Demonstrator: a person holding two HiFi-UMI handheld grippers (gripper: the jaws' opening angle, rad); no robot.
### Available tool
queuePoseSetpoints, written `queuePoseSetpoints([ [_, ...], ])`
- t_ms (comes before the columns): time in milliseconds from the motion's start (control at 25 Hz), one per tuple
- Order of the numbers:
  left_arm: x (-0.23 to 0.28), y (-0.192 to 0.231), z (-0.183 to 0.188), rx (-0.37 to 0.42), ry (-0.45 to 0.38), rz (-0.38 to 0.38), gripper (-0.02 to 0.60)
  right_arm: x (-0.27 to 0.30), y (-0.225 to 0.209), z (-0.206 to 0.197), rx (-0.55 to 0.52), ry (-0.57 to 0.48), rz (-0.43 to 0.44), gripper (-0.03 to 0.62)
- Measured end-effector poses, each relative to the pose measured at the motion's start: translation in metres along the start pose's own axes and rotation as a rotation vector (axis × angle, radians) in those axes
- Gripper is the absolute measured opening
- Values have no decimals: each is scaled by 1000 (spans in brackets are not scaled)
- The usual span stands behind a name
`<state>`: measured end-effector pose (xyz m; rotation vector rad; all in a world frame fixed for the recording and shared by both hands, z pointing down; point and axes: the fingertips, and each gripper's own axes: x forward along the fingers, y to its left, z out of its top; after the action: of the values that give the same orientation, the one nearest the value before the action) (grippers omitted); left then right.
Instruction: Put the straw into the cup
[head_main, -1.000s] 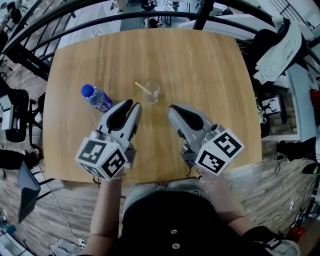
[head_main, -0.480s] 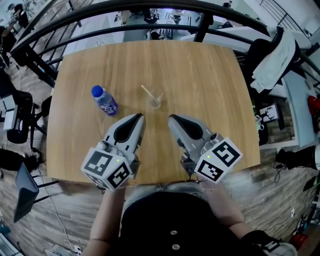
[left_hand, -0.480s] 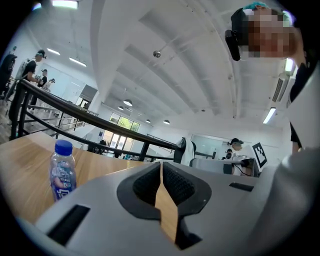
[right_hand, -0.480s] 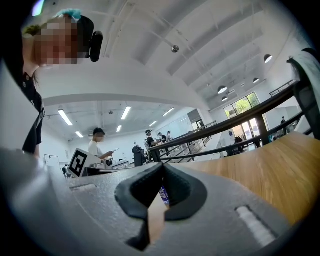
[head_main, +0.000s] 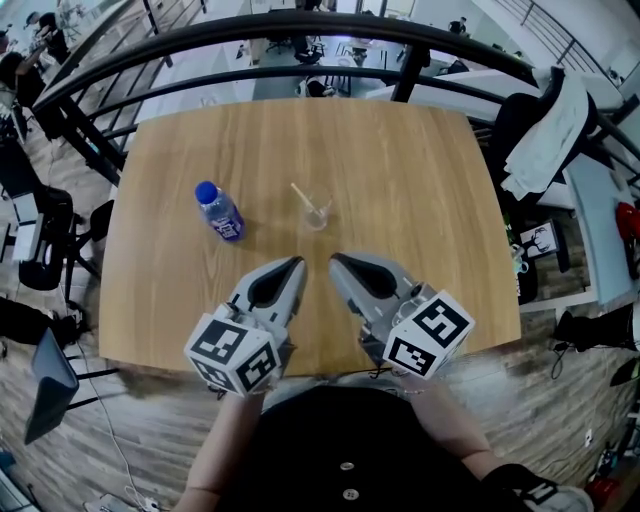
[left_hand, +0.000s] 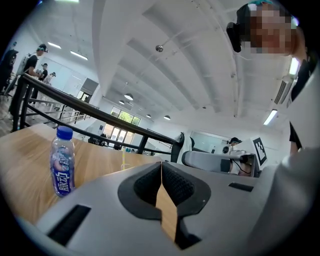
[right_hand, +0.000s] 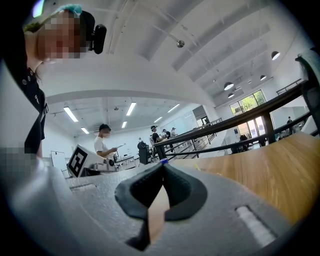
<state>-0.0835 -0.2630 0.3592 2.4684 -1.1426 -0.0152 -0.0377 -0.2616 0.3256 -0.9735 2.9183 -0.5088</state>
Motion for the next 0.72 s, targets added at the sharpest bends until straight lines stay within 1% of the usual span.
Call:
queuePoseSetpoints([
  [200, 0, 1, -9, 5, 31, 21, 17, -3, -1, -5, 0, 15, -7, -2],
  [440, -1, 4, -20, 15, 68, 33, 17, -3, -3, -17, -7, 64, -22, -2],
  [720, 0, 2, -31, 3, 92, 45, 17, -9, -4, -22, -12, 75, -24, -2],
])
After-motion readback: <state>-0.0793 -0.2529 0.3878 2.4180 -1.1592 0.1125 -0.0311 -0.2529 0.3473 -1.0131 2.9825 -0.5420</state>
